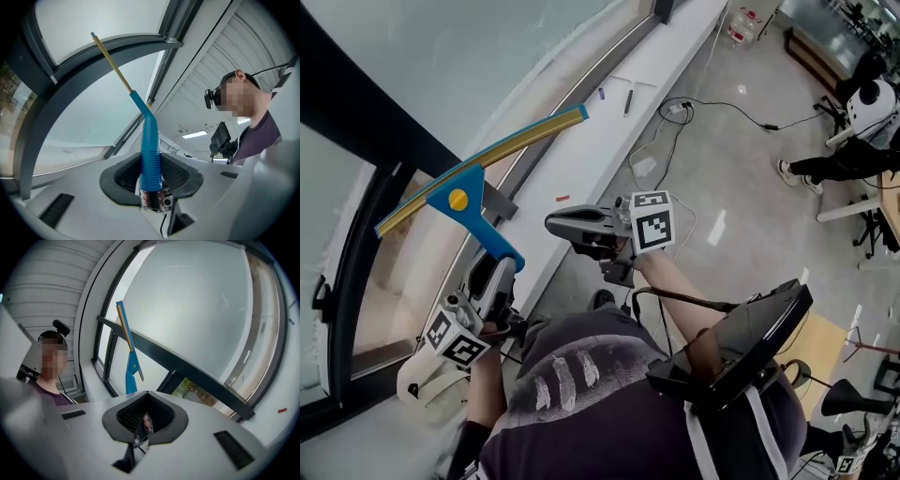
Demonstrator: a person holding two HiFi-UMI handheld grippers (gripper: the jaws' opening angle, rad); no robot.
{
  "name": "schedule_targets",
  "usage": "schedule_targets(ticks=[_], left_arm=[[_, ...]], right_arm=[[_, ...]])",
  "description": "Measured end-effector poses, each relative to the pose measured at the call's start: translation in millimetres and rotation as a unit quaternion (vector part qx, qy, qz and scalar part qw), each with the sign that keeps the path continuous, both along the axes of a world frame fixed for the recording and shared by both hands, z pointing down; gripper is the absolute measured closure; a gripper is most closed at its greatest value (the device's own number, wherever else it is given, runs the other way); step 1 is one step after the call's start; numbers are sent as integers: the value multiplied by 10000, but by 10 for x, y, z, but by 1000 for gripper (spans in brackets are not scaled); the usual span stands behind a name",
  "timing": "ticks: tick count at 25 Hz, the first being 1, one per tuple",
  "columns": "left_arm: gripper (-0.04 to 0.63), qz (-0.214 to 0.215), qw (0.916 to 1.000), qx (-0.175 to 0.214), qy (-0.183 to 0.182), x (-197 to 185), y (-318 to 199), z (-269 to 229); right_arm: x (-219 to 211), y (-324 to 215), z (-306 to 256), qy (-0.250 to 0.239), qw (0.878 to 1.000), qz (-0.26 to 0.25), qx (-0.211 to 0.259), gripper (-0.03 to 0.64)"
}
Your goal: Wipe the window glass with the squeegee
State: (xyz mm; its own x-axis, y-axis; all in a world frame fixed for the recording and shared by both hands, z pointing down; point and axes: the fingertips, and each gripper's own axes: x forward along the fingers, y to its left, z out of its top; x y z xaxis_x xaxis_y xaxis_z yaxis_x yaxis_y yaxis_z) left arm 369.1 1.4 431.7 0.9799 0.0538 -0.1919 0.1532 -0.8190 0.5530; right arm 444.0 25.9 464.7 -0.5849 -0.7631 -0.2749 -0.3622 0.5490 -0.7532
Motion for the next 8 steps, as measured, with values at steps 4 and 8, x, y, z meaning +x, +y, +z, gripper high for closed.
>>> schedule_targets(ticks=[4,8], left_arm=[[459,109,9999,-69,-66,224,55,18],[459,457,9988,-9,-198,71,201,165]], right_arm=[[270,80,69,-247,9995,171,-123,614],[142,296,269,-485,9970,575,-166,614]])
